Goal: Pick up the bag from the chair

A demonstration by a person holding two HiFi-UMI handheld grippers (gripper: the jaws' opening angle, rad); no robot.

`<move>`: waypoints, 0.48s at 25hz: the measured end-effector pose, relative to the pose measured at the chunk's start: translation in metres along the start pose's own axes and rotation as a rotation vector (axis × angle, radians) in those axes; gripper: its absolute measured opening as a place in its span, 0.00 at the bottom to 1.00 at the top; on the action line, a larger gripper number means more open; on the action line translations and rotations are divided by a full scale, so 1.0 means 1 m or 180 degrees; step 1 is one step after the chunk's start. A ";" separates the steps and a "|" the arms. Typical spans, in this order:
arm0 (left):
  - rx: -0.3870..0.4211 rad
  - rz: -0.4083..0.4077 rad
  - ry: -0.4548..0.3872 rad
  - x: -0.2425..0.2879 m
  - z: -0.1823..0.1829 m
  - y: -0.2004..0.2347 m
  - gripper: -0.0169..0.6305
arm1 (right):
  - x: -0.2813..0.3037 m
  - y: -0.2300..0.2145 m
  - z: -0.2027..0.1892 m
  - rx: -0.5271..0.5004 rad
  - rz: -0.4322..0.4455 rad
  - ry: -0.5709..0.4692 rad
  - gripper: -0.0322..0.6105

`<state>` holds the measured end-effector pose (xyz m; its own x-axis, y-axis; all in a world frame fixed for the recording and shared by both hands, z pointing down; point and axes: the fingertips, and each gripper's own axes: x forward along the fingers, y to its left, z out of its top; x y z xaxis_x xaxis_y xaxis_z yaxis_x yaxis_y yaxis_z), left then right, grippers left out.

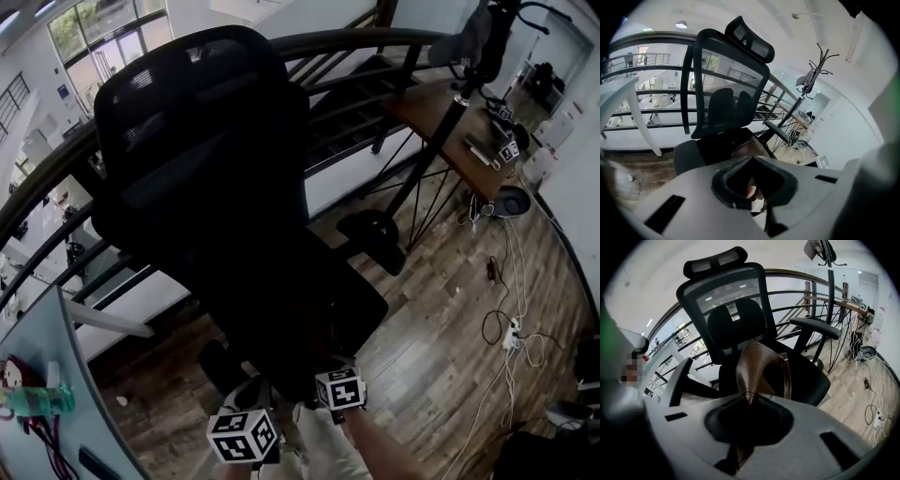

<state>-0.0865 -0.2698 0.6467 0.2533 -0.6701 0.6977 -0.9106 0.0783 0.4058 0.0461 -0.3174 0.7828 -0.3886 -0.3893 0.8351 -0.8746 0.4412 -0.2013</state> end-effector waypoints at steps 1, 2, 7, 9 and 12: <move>-0.0004 -0.0003 -0.0007 -0.004 -0.001 0.000 0.03 | -0.005 0.003 0.000 0.0008 0.0000 -0.0020 0.09; -0.0002 -0.0005 -0.0011 -0.008 -0.002 -0.001 0.03 | -0.010 0.005 0.000 0.0016 -0.0002 -0.0043 0.09; 0.0056 -0.0028 -0.0023 -0.034 -0.010 -0.002 0.03 | -0.043 0.015 0.002 0.0087 -0.0045 -0.0197 0.09; 0.0087 -0.0034 -0.0022 -0.045 -0.015 -0.004 0.03 | -0.058 0.019 0.002 0.0111 -0.0061 -0.0267 0.09; 0.0145 -0.0055 -0.0037 -0.058 -0.021 -0.007 0.03 | -0.080 0.024 0.002 0.0164 -0.0087 -0.0381 0.09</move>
<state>-0.0877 -0.2157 0.6158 0.2657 -0.6795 0.6838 -0.9201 0.0329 0.3902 0.0552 -0.2771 0.7102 -0.3936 -0.4955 0.7743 -0.8978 0.3883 -0.2079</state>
